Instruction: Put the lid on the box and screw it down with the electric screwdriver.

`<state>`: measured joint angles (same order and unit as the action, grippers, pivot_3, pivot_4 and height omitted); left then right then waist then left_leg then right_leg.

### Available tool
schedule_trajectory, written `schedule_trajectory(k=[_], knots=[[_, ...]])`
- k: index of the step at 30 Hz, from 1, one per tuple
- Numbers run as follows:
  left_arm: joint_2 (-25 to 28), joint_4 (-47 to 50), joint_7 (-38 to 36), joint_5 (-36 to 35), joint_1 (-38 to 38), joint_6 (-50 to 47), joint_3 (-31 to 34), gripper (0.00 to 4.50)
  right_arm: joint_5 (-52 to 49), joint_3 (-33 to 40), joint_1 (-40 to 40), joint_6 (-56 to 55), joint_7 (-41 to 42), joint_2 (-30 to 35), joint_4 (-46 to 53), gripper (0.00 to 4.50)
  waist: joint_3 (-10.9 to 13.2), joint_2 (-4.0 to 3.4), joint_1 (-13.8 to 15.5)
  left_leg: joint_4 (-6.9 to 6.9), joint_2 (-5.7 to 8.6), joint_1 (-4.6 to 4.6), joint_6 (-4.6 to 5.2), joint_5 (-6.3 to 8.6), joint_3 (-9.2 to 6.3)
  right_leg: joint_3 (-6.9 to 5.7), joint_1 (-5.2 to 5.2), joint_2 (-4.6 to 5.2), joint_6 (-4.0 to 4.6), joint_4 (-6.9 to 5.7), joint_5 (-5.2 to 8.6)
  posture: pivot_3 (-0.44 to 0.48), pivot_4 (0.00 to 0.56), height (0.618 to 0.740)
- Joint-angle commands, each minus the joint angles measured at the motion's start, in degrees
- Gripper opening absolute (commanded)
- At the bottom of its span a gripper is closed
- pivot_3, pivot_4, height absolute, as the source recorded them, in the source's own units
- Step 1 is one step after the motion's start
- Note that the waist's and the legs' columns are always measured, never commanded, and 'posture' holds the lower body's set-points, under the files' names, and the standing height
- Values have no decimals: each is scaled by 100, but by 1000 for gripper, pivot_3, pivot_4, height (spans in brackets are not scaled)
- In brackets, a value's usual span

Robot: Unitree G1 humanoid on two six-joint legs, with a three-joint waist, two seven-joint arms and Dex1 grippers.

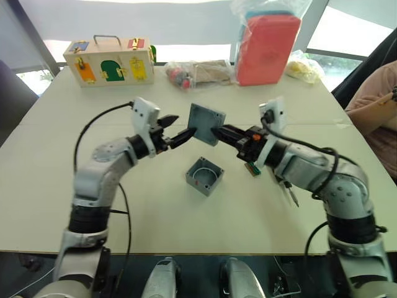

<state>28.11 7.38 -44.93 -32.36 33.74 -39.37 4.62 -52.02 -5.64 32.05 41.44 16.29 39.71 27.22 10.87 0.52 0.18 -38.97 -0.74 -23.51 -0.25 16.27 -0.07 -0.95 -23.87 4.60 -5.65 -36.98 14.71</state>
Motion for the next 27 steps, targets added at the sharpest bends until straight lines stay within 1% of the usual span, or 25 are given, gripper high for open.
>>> schedule_trajectory(k=[1, 4, 6, 7, 9, 10, 11, 15, 18, 24, 27], knots=[[775, 4, -1251, -431, 63, -223, 10, 4404, 2354, -673, -323, -2192, 1253, 534, 175, 201, 1, 2, -14, 0, 0, 0, 0, 0, 1, 0, -1, 0, 0, 0, 0, 0, 150, 730], [1265, -215, -1975, -415, 99, -143, -162, 4404, 3627, -859, -524, -3761, 1595, 598, -215, 201, 1, 1, -66, 0, 0, 0, 0, 0, 12, 1, -2, -1, 0, -1, 1, 0, 150, 730], [1482, -339, -2327, -338, 126, -37, -271, 4404, 4304, -946, -630, -4513, 1754, 657, -463, 201, 2, 3, -83, 0, 1, 0, -1, -1, 16, 7, -4, 1, -1, -2, 0, 0, 150, 730], [1576, -448, -2507, -249, 159, 67, -337, 4404, 4796, -997, -656, -4954, 1670, 679, -636, 201, 4, 7, -86, -1, 0, 0, -1, -1, 16, 9, -4, 2, -1, -2, 0, 0, 150, 730], [1810, -825, -3014, -30, 333, 381, -524, 4404, 6419, -1216, -767, -6196, 1161, 862, -1018, 201, 5, 8, -84, -1, 0, 0, -1, -1, 19, 13, -5, 3, -1, -1, 0, 0, 150, 730], [1893, -1026, -3229, 67, 439, 521, -603, 4404, 7038, -1259, -871, -6557, 866, 862, -1112, 201, 5, 9, -79, -1, 1, 0, -2, -1, 23, 15, -10, 3, -1, -2, 0, 0, 150, 730], [1940, -1209, -3383, 147, 545, 626, -672, 4404, 7455, -1292, -967, -6807, 664, 831, -1164, 201, 6, 11, -73, -1, 1, 0, -2, -1, 28, 16, -11, 3, -1, -4, 0, 0, 150, 730], [1938, -1907, -3730, 526, 944, 1057, -895, 4404, 8609, -1344, -1244, -7187, 80, 559, -1264, 201, 7, 14, -88, 1, 0, -1, -3, -2, 62, 29, -21, 2, 0, -12, 1, 0, 150, 730], [1876, -2270, -3868, 699, 1183, 1241, -955, 4404, 9310, -1326, -1459, -7192, -269, 347, -1297, 201, 7, 15, -95, 0, 0, -1, -3, -2, 79, 43, -32, 1, -1, -19, 0, 0, 150, 730], [1803, -2400, -3980, 845, 1310, 1341, -983, 4404, 10361, -1316, -1672, -6908, -885, -15, -1510, 201, 10, 22, -95, 0, -1, -1, -3, -2, 95, 57, -39, 2, -2, -20, 0, 0, 150, 730], [1805, -2391, -3999, 910, 1280, 1387, -996, 4404, 10434, -1326, -1676, -6909, -996, -122, -1683, 201, 10, 22, -96, -1, -2, -1, -3, -1, 100, 61, -41, 2, -2, -21, 0, 0, 150, 730]])
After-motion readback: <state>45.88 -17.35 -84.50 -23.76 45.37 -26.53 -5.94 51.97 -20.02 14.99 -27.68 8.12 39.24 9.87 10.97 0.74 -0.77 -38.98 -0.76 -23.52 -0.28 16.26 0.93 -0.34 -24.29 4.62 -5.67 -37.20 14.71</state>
